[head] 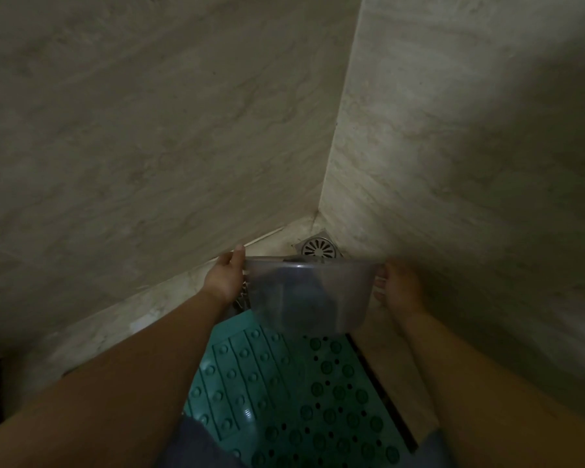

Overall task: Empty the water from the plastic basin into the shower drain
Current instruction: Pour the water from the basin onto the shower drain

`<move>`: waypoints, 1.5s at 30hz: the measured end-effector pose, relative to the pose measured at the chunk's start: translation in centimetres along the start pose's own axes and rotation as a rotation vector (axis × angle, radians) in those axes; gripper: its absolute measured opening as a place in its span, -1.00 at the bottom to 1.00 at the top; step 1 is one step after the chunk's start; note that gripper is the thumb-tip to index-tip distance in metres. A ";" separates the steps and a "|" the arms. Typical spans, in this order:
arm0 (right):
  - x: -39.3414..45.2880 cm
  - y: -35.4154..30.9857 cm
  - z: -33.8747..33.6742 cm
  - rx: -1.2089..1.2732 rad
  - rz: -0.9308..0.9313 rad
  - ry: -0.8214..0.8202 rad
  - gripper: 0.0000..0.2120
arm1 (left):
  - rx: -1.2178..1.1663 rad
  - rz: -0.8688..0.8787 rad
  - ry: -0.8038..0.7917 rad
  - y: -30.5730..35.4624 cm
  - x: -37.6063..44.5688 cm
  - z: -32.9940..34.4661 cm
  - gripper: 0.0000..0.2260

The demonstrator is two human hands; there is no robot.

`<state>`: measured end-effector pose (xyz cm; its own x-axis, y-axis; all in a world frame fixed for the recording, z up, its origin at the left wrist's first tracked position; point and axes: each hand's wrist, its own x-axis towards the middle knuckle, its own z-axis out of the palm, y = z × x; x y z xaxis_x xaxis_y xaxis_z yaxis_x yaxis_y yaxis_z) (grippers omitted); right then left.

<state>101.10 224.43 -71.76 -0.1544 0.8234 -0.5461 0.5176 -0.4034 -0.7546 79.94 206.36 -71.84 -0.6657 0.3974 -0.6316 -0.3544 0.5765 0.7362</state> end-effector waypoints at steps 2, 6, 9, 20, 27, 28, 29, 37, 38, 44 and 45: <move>0.0 -0.1 0.0 0.010 0.000 -0.010 -0.67 | -0.017 0.000 0.007 0.0 0.0 0.0 -0.40; 0.1 0.0 0.0 0.023 -0.026 -0.077 -0.69 | -0.082 -0.015 0.009 -0.1 0.2 0.3 -0.46; -0.3 -0.2 0.1 0.035 -0.059 -0.129 -0.85 | -0.201 -0.044 0.022 -0.1 0.6 0.6 -0.74; -1.0 -0.3 0.2 0.057 -0.042 -0.172 -0.39 | -0.377 -0.104 -0.014 0.5 0.1 1.0 -0.80; -1.3 -0.7 0.3 -0.083 -0.105 -0.138 -0.42 | -0.263 -0.111 -0.063 0.8 -0.3 0.7 -0.50; -1.3 -0.7 0.3 -0.092 -0.115 -0.129 -0.41 | -0.265 -0.114 -0.084 0.9 -0.5 0.7 -0.49; -1.3 -0.7 0.3 -0.094 -0.121 -0.120 -0.40 | -0.266 -0.110 -0.105 1.0 -0.7 0.7 -0.49; -1.3 -1.7 0.2 -0.073 -0.168 -0.041 -0.36 | -0.206 -0.023 -0.146 1.6 -1.3 0.4 -0.38; -1.3 -1.7 0.3 -0.072 -0.171 -0.031 -0.35 | -0.181 -0.006 -0.141 1.5 -1.3 0.4 -0.35; -1.4 -2.3 0.3 -0.059 -0.166 0.011 -0.36 | -0.021 0.078 -0.098 1.9 -1.3 0.2 -0.07; -1.4 -2.4 0.3 -0.055 -0.167 0.016 -0.36 | -0.017 0.086 -0.099 2.0 -1.3 0.3 -0.02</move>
<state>99.82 224.13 -69.25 -0.2291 0.8835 -0.4086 0.5308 -0.2385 -0.8132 80.29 207.19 -69.60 -0.6261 0.5141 -0.5863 -0.3105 0.5253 0.7922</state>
